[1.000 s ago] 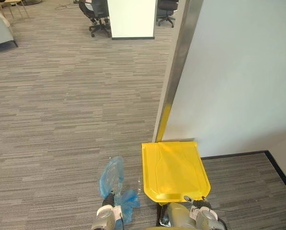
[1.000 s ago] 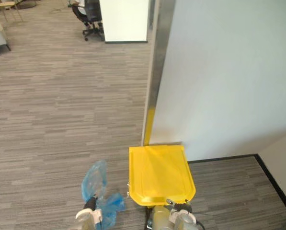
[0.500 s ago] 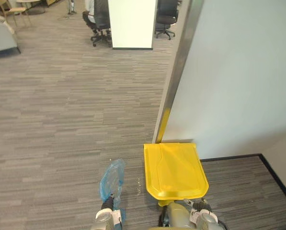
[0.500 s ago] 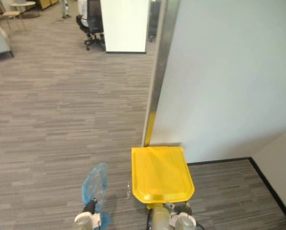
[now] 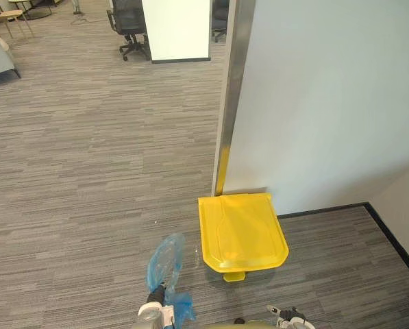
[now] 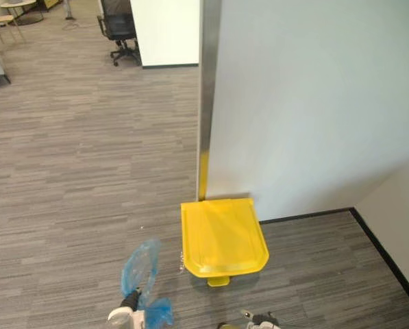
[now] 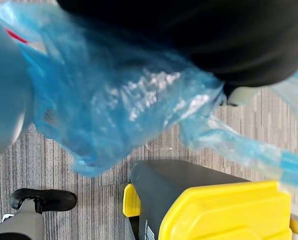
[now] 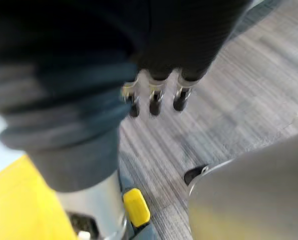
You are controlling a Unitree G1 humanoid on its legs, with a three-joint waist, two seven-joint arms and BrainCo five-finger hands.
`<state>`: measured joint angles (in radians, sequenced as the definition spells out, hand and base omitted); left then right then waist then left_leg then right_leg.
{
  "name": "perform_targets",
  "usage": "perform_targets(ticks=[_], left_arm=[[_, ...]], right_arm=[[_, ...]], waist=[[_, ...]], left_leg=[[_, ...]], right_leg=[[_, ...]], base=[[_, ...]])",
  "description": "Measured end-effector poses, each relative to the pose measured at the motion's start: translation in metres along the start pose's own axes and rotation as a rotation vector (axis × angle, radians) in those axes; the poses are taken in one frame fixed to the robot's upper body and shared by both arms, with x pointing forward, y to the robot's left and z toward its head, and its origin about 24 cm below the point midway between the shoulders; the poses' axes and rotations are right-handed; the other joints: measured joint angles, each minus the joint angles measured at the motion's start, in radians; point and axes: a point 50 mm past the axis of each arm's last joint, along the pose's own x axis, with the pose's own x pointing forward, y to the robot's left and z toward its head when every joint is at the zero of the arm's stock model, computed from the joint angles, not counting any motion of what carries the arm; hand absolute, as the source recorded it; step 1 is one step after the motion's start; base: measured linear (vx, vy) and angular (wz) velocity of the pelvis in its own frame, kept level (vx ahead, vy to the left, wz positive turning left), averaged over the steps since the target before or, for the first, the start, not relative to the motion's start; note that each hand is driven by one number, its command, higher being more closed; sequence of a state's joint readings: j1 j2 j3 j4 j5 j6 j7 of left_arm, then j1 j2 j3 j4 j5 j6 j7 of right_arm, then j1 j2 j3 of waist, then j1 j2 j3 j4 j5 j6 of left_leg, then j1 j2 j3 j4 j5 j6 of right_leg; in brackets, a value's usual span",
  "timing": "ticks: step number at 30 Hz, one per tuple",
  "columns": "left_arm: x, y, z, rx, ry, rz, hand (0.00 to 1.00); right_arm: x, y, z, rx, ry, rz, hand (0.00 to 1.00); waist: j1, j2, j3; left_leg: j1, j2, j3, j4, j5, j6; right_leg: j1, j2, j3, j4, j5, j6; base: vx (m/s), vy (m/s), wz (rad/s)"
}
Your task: Gather rubbish on tea table into small bin, then transfer packed bag to large trash can.
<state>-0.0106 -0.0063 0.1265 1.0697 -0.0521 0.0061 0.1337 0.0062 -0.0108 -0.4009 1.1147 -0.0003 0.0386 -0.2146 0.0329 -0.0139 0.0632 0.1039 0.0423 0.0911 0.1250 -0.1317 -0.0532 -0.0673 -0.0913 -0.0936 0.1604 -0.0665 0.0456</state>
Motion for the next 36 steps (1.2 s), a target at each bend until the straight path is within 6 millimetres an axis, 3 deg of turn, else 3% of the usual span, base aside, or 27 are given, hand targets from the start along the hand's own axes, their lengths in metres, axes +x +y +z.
perform_targets(ticks=[4,7,11,17,25,36], left_arm=[[0.000,0.004,0.005,-0.069,-0.021,0.022,1.00],[0.000,0.002,0.008,-0.124,-0.031,0.027,1.00],[-0.001,0.009,0.002,-0.124,-0.015,0.057,1.00],[-0.001,0.010,-0.003,-0.117,0.006,0.060,1.00],[-0.001,0.015,-0.009,-0.110,0.025,0.070,1.00],[-0.002,0.017,-0.010,-0.111,0.026,0.077,1.00]], right_arm=[[0.000,0.007,0.009,-0.021,-0.029,0.019,0.00],[0.000,0.007,0.018,-0.017,-0.066,0.020,0.00],[-0.002,0.002,0.009,-0.007,-0.059,0.010,0.00],[-0.001,-0.006,0.003,0.007,-0.039,-0.013,0.00],[0.000,-0.005,0.001,0.006,-0.016,-0.011,0.00],[0.000,-0.003,0.007,-0.014,-0.040,-0.003,0.00]], waist=[[0.007,-0.004,0.040],[0.007,0.026,0.050],[-0.003,0.012,0.027],[-0.011,0.027,0.015],[-0.012,0.027,0.018],[-0.001,0.034,0.033]], left_leg=[[-0.012,-0.002,0.008,0.028,-0.004,-0.003],[-0.044,0.038,0.027,0.046,-0.100,-0.006],[-0.040,0.038,0.059,-0.013,-0.088,-0.006],[0.014,0.049,0.058,-0.076,-0.022,-0.031],[0.060,0.037,0.068,-0.080,-0.025,-0.028],[0.066,0.040,0.130,-0.031,-0.089,-0.016]], right_leg=[[-0.015,-0.006,0.013,0.010,0.014,0.001],[-0.049,0.029,0.032,0.016,0.019,0.010],[-0.052,0.041,0.059,-0.061,0.079,0.004],[-0.017,0.069,0.069,-0.106,0.116,-0.010],[0.036,0.074,0.109,-0.157,0.133,-0.003],[0.048,0.078,0.163,-0.194,0.162,0.005]], base=[[-0.19,0.000,-0.04],[-0.21,-0.006,-0.25],[-0.06,-0.009,-0.30],[0.08,-0.004,-0.07],[0.05,0.031,-0.12],[-0.03,0.015,-0.20]])
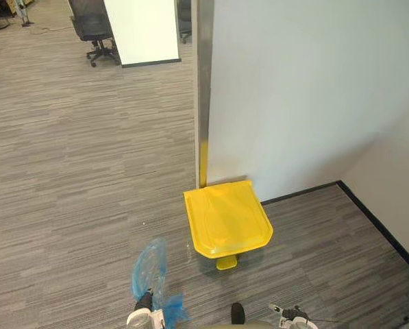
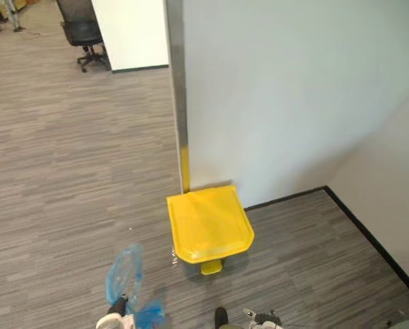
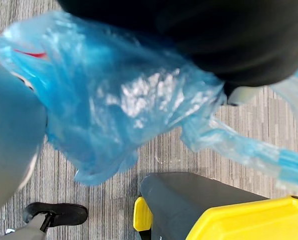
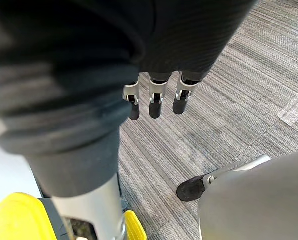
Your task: Gather rubbish on tea table into small bin, then transfer packed bag to large trash can.
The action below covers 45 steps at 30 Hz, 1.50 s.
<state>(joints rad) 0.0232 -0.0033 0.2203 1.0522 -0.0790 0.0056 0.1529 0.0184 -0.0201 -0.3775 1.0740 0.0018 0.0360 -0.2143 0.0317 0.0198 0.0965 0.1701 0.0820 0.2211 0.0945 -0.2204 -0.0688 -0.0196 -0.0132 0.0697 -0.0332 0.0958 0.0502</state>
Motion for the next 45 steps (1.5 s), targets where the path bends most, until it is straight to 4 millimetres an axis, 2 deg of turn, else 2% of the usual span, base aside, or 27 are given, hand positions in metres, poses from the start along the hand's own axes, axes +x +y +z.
perform_targets(ticks=[2,4,6,8,10,12,13,14,15,16,18,20,21,23,28,29,34,38,41,42,43,45], left_arm=[[0.000,0.000,0.000,-0.003,-0.002,0.000,1.00],[0.000,0.001,0.002,-0.008,-0.006,0.004,1.00],[0.001,0.002,0.009,-0.008,-0.031,0.005,1.00],[0.002,0.003,0.015,-0.026,-0.043,0.012,1.00],[0.003,0.007,0.015,-0.011,-0.042,0.025,1.00],[0.004,0.010,0.018,0.017,-0.051,0.026,1.00],[0.004,0.010,0.021,0.035,-0.060,0.027,1.00],[0.005,0.009,0.026,0.035,-0.073,0.024,1.00],[0.005,0.008,0.027,0.033,-0.075,0.022,1.00],[0.005,0.002,0.030,0.020,-0.082,0.010,1.00],[0.003,-0.018,0.036,0.005,-0.096,-0.038,1.00],[0.003,-0.026,0.039,0.002,-0.103,-0.061,1.00],[0.002,-0.029,0.040,0.007,-0.108,-0.074,1.00],[0.002,-0.031,0.040,0.017,-0.106,-0.087,1.00],[0.000,-0.039,0.040,0.051,-0.112,-0.114,1.00],[0.000,-0.041,0.041,0.062,-0.116,-0.121,1.00],[-0.001,-0.046,0.042,0.089,-0.127,-0.137,1.00],[-0.002,-0.052,0.048,0.109,-0.149,-0.154,1.00],[-0.005,-0.056,0.065,0.075,-0.222,-0.152,1.00],[-0.006,-0.056,0.073,0.044,-0.253,-0.139,1.00],[-0.006,-0.056,0.074,0.038,-0.257,-0.138,1.00],[-0.011,-0.060,0.086,0.027,-0.323,-0.159,1.00]], right_arm=[[0.000,0.001,0.001,-0.013,-0.007,0.004,0.00],[-0.001,0.004,0.008,-0.029,-0.037,0.016,0.00],[-0.002,0.009,0.011,-0.047,-0.060,0.032,0.00],[-0.002,0.016,0.024,-0.033,-0.101,0.047,0.00],[-0.003,0.020,0.029,-0.025,-0.120,0.058,0.00],[-0.004,0.025,0.036,-0.019,-0.136,0.069,0.00],[-0.004,0.027,0.038,-0.016,-0.139,0.074,0.00],[-0.004,0.026,0.037,-0.008,-0.134,0.067,0.00],[-0.003,0.024,0.036,-0.003,-0.128,0.061,0.00],[-0.002,0.022,0.043,0.011,-0.142,0.052,0.00],[-0.001,0.020,0.056,0.031,-0.174,0.035,0.00],[-0.002,0.023,0.058,0.033,-0.176,0.043,0.00],[-0.002,0.025,0.057,0.034,-0.174,0.046,0.00],[-0.002,0.025,0.053,0.035,-0.160,0.045,0.00],[-0.002,0.026,0.050,-0.011,-0.162,0.051,0.00],[-0.003,0.028,0.053,-0.021,-0.170,0.057,0.00],[-0.005,0.035,0.058,-0.085,-0.203,0.085,0.00],[-0.015,0.062,0.080,-0.138,-0.298,0.160,0.00],[-0.034,0.088,0.118,-0.120,-0.464,0.241,0.00],[-0.048,0.098,0.145,-0.107,-0.576,0.268,0.00],[-0.051,0.100,0.150,-0.106,-0.595,0.274,0.00],[-0.074,0.111,0.186,-0.075,-0.750,0.307,0.00]], waist=[[0.005,-0.001,0.001],[0.006,-0.005,0.013],[0.003,-0.024,0.037],[0.005,-0.025,0.065],[0.006,-0.037,0.074],[0.008,-0.048,0.086],[0.007,-0.060,0.093],[0.009,-0.078,0.103],[0.009,-0.082,0.106],[0.012,-0.066,0.123],[0.004,-0.005,0.142],[0.005,0.002,0.141],[0.006,-0.001,0.142],[0.005,-0.005,0.139],[0.006,-0.003,0.118],[0.007,-0.004,0.116],[0.009,-0.005,0.080],[0.015,0.013,0.066],[0.026,0.018,0.063],[0.032,0.021,0.064],[0.032,0.022,0.063],[0.038,0.020,0.060]], left_leg=[[-0.016,0.006,0.018,0.031,-0.020,0.002],[-0.033,0.006,0.026,0.083,-0.048,0.008],[-0.035,-0.005,0.027,0.145,-0.088,0.022],[-0.018,-0.014,0.029,0.205,-0.143,0.057],[0.019,-0.025,0.041,0.211,-0.166,0.064],[0.040,-0.029,0.044,0.243,-0.202,0.062],[0.046,-0.036,0.045,0.262,-0.221,0.063],[0.064,-0.061,0.028,0.281,-0.248,0.055],[0.074,-0.072,0.016,0.290,-0.261,0.047],[0.096,-0.070,0.008,0.302,-0.284,0.033],[0.092,-0.056,-0.043,0.289,-0.285,0.033],[0.102,-0.045,-0.072,0.271,-0.279,0.028],[0.113,-0.034,-0.090,0.269,-0.270,0.029],[0.120,-0.025,-0.106,0.276,-0.245,0.040],[0.112,-0.013,-0.102,0.230,-0.213,0.027],[0.106,-0.015,-0.109,0.221,-0.204,0.012],[0.034,-0.040,-0.152,0.202,-0.191,0.004],[-0.025,-0.044,-0.170,0.219,-0.191,0.004],[-0.116,-0.048,-0.178,0.295,-0.191,0.004],[-0.147,-0.049,-0.178,0.318,-0.191,0.004],[-0.153,-0.049,-0.179,0.322,-0.191,0.004],[-0.210,-0.058,-0.178,0.355,-0.191,0.004]], right_leg=[[-0.032,0.003,0.016,0.044,-0.016,0.007],[-0.087,0.002,0.024,0.160,-0.069,0.013],[-0.152,-0.009,0.021,0.351,-0.146,0.019],[-0.288,-0.037,-0.049,0.632,-0.162,0.022],[-0.351,-0.042,-0.078,0.704,-0.205,0.008],[-0.409,-0.033,-0.114,0.625,-0.184,0.022],[-0.416,-0.032,-0.120,0.533,-0.165,0.035],[-0.413,-0.045,-0.128,0.463,-0.167,0.036],[-0.405,-0.055,-0.129,0.463,-0.186,0.038],[-0.400,-0.063,-0.140,0.488,-0.177,0.027],[-0.404,-0.058,-0.172,0.513,-0.195,0.027],[-0.407,-0.059,-0.192,0.540,-0.217,0.010],[-0.395,-0.059,-0.208,0.557,-0.247,0.007],[-0.371,-0.063,-0.228,0.550,-0.261,-0.004],[-0.364,-0.066,-0.247,0.503,-0.244,-0.014],[-0.364,-0.071,-0.250,0.496,-0.240,-0.014],[-0.418,-0.105,-0.263,0.476,-0.217,-0.006],[-0.445,-0.117,-0.278,0.448,-0.192,-0.001],[-0.471,-0.128,-0.288,0.406,-0.159,-0.008],[-0.475,-0.128,-0.292,0.376,-0.137,-0.004],[-0.476,-0.128,-0.293,0.372,-0.135,-0.005],[-0.509,-0.137,-0.293,0.354,-0.113,-0.009]], base=[[0.01,0.019,-0.24],[0.02,0.031,-0.14],[-0.01,0.034,-0.07],[-0.04,0.051,-0.09],[0.01,0.055,-0.13],[0.07,0.002,-0.04],[0.14,-0.074,0.30],[0.18,-0.094,0.39],[0.30,-0.091,0.29],[0.27,-0.041,0.11],[0.33,-0.017,0.33],[0.27,-0.040,0.40],[0.20,-0.056,0.32],[0.16,-0.051,0.26],[0.10,-0.018,0.11],[0.06,0.001,0.18],[0.07,0.020,0.20],[0.08,0.045,0.12],[0.04,0.019,0.14],[0.02,-0.005,0.04],[0.02,-0.007,0.07],[-0.01,-0.015,0.06]])
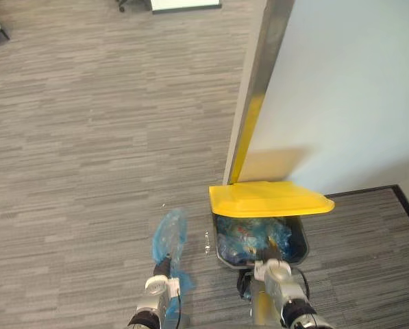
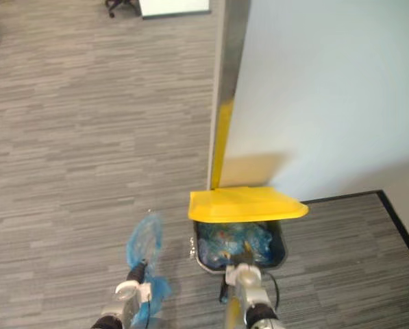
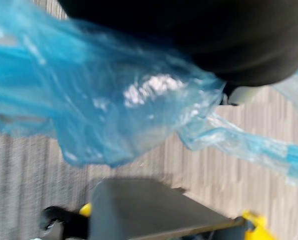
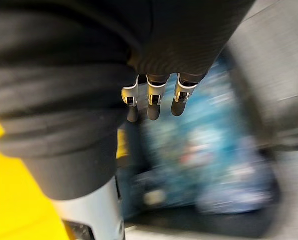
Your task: Gather rubbish on tea table into small bin, then transfer packed bag to large trash can.
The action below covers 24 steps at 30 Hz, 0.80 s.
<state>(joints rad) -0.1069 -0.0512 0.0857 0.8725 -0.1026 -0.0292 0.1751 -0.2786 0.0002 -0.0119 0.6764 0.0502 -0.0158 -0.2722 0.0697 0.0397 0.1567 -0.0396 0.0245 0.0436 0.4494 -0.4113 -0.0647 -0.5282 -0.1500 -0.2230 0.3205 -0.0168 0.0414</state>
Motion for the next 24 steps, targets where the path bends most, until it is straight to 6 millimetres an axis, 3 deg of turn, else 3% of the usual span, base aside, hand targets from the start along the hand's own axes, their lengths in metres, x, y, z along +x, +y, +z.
perform_targets(ticks=[3,9,11,14,18,24], left_arm=[[-0.003,-0.013,0.019,0.008,-0.092,-0.049,1.00],[-0.016,-0.033,0.049,0.031,-0.271,-0.134,1.00],[-0.023,-0.041,0.060,0.050,-0.339,-0.176,1.00],[-0.032,-0.051,0.075,0.035,-0.413,-0.228,1.00],[-0.046,-0.066,0.090,0.022,-0.490,-0.316,1.00],[-0.072,-0.080,0.121,-0.061,-0.638,-0.436,1.00]], right_arm=[[0.005,0.007,0.039,0.025,-0.141,0.001,0.00],[0.007,0.007,0.077,0.078,-0.263,-0.033,0.00],[0.008,0.001,0.099,0.090,-0.335,-0.062,0.00],[0.011,-0.008,0.128,0.105,-0.412,-0.087,0.00],[0.015,-0.016,0.140,0.096,-0.421,-0.110,0.00],[0.019,-0.020,0.176,0.151,-0.470,-0.115,0.00]], waist=[[0.013,0.002,0.001],[0.021,0.002,0.001],[0.021,0.002,0.001],[0.021,0.004,0.003],[0.025,0.020,0.017],[0.028,0.008,0.053]], left_leg=[[-0.044,-0.006,0.001,0.028,0.000,0.000],[-0.069,-0.001,0.000,0.058,-0.001,0.000],[-0.083,0.007,-0.003,0.066,-0.003,0.003],[-0.104,0.031,-0.009,0.089,-0.034,0.031],[-0.106,0.053,-0.025,0.092,-0.097,0.017],[-0.138,0.056,-0.022,0.148,-0.122,0.023]], right_leg=[[-0.023,-0.006,0.002,-0.015,0.019,-0.008],[-0.032,-0.006,0.003,-0.015,0.029,-0.021],[-0.032,-0.003,-0.001,-0.028,0.039,-0.017],[-0.032,0.018,-0.017,-0.045,0.058,-0.013],[-0.036,0.035,-0.033,-0.038,0.069,-0.008],[-0.047,0.048,-0.018,-0.049,0.086,0.003]], base=[[-0.02,-0.041,0.04],[-0.01,-0.076,0.02],[-0.04,-0.112,0.09],[-0.07,-0.134,0.06],[-0.09,-0.095,0.05],[-0.12,-0.078,-0.07]])
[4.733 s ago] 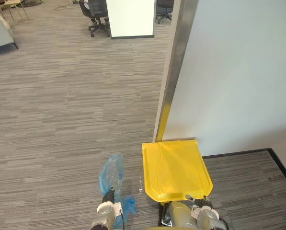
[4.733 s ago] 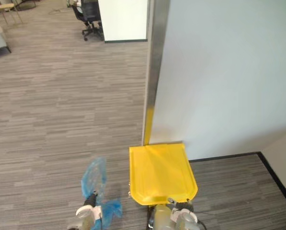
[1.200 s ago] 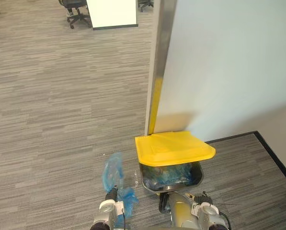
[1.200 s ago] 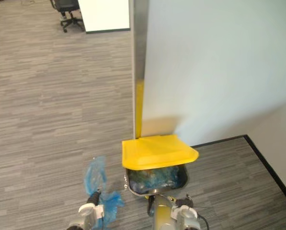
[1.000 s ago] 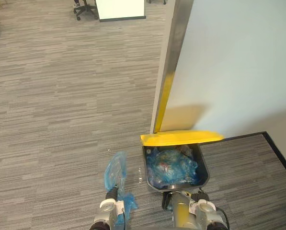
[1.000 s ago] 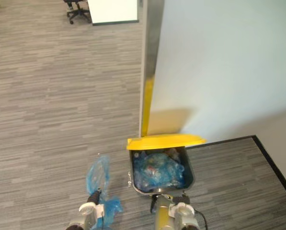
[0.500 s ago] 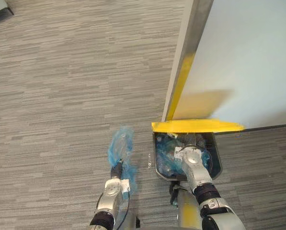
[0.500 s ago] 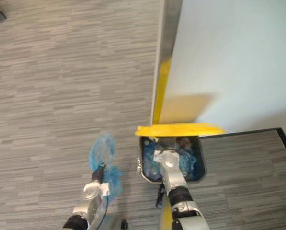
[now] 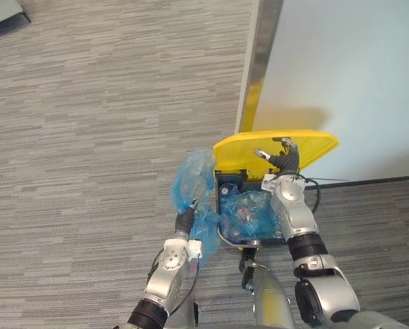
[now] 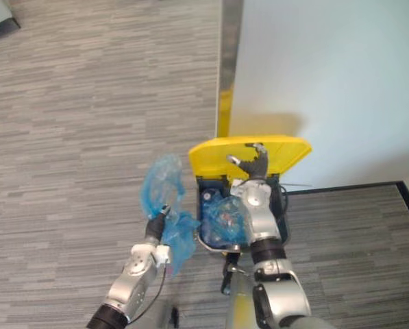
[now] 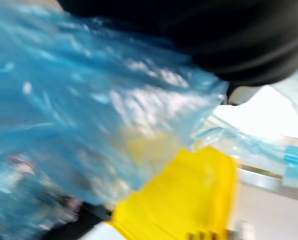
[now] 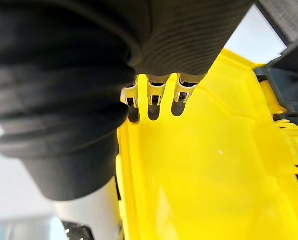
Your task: Gather rubbish on tea table into small bin, then transfer packed bag to large trash can.
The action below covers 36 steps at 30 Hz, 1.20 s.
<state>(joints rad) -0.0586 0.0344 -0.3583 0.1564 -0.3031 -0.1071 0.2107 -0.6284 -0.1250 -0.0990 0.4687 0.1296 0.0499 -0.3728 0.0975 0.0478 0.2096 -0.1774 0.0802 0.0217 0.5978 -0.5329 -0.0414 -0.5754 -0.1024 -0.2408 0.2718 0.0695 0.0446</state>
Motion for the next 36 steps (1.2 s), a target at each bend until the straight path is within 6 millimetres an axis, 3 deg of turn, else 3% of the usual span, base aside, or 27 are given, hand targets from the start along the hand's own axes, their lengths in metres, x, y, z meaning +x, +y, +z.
perform_targets(ticks=[8,14,19,23,32,33,36], left_arm=[[0.014,-0.051,0.039,-0.032,-0.146,-0.222,1.00],[0.027,-0.074,0.067,0.010,-0.250,-0.304,1.00],[0.041,-0.076,0.068,0.101,-0.256,-0.267,1.00],[0.053,-0.075,0.065,0.149,-0.225,-0.234,1.00],[0.090,-0.069,0.074,0.257,-0.164,-0.135,1.00],[0.094,-0.071,0.080,0.258,-0.172,-0.124,0.00],[0.103,-0.072,0.093,0.263,-0.189,-0.096,0.00]], right_arm=[[0.017,0.011,0.026,0.065,-0.031,0.007,0.00],[0.023,0.021,0.050,0.096,-0.093,0.031,0.00],[0.024,0.025,0.062,0.114,-0.132,0.036,0.00],[0.025,0.024,0.068,0.122,-0.167,0.034,0.00],[0.016,0.025,0.100,0.179,-0.314,0.050,0.00],[0.014,0.025,0.105,0.189,-0.335,0.052,0.00],[0.009,0.023,0.117,0.213,-0.395,0.052,0.00]], waist=[[0.000,-0.009,0.042],[-0.012,-0.036,0.076],[-0.033,-0.039,0.079],[-0.044,-0.056,0.096],[-0.054,-0.077,0.144],[-0.055,-0.081,0.147],[-0.065,-0.085,0.154]], left_leg=[[-0.026,0.035,0.000,0.016,-0.007,-0.013],[-0.061,0.045,0.007,0.022,-0.008,-0.016],[-0.101,0.054,0.010,0.040,-0.011,-0.020],[-0.113,0.064,0.013,0.042,-0.012,-0.022],[-0.266,0.088,-0.006,0.148,-0.035,-0.065],[-0.296,0.093,-0.008,0.164,-0.036,-0.067],[-0.383,0.102,-0.031,0.213,-0.045,-0.077]], right_leg=[[-0.016,0.045,-0.005,-0.021,0.014,-0.013],[-0.051,0.056,-0.003,-0.023,0.015,-0.017],[-0.080,0.069,-0.004,-0.035,0.027,-0.033],[-0.094,0.073,-0.002,-0.034,0.029,-0.034],[-0.195,0.088,-0.019,-0.036,0.051,-0.015],[-0.215,0.088,-0.020,-0.038,0.053,-0.011],[-0.261,0.101,-0.017,-0.056,0.070,0.008]], base=[[-0.03,-0.086,-0.07],[-0.03,-0.079,-0.03],[0.00,-0.051,-0.04],[0.00,-0.067,-0.02],[-0.02,-0.064,0.01],[-0.04,-0.089,0.03],[-0.04,-0.075,0.08]])
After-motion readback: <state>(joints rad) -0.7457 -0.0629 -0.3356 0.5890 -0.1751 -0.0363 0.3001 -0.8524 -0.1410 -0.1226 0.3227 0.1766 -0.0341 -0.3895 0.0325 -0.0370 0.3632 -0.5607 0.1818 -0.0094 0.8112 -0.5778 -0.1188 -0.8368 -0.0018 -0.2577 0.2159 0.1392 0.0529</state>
